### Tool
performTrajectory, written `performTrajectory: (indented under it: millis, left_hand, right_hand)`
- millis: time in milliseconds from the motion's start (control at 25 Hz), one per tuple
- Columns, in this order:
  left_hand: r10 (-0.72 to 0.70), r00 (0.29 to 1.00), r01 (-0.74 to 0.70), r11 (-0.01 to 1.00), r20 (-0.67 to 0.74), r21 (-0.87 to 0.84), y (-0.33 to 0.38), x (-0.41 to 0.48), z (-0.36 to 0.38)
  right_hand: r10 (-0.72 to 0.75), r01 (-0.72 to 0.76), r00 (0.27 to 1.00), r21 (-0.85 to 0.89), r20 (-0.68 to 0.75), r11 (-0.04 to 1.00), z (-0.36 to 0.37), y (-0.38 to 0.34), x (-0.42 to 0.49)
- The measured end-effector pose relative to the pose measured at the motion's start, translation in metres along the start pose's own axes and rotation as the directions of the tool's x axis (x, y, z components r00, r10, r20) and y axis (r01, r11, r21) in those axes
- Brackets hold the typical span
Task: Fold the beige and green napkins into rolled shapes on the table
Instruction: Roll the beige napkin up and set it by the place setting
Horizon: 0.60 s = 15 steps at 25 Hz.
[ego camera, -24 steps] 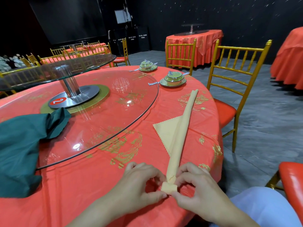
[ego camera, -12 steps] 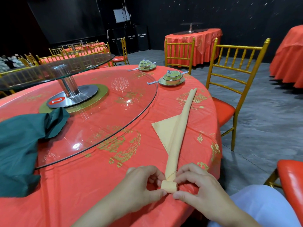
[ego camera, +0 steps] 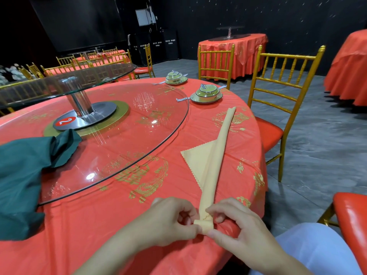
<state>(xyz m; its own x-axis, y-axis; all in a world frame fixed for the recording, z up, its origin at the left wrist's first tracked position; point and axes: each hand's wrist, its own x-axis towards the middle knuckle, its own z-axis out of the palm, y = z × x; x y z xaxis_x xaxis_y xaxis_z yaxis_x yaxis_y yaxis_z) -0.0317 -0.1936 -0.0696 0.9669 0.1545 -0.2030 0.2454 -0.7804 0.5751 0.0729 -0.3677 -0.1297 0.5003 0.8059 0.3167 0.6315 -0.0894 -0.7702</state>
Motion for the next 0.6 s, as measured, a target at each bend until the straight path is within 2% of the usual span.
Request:
performTrajectory:
  millis: [160,320,400,520,600]
  left_hand:
    - [-0.088,0.977,0.106,0.991,0.195,-0.083,0.005,0.017,-0.015]
    - [-0.181,0.960,0.213,0.967,0.212,-0.138,0.006,0.025,-0.014]
    - [-0.174,0.976,0.191,0.972,0.128,-0.138,0.005,0.023,-0.010]
    - [-0.066,0.992,0.050,0.988,-0.109,-0.144,-0.002,0.013,-0.002]
    - [0.013,0.988,-0.041,0.983,-0.151,-0.182,-0.009,0.006,0.004]
  right_hand:
    - [-0.022,0.022,1.000,-0.030,-0.012,0.999,-0.002,0.000,0.002]
    - [-0.034,0.032,0.999,-0.182,-0.009,0.983,0.002,0.003,0.003]
    - [-0.005,0.000,1.000,-0.169,-0.029,0.986,0.003,0.005,0.004]
    - [0.032,-0.035,0.999,-0.159,-0.023,0.987,0.000,0.006,0.008]
    - [0.041,-0.045,0.999,-0.153,-0.024,0.987,-0.001,0.006,0.012]
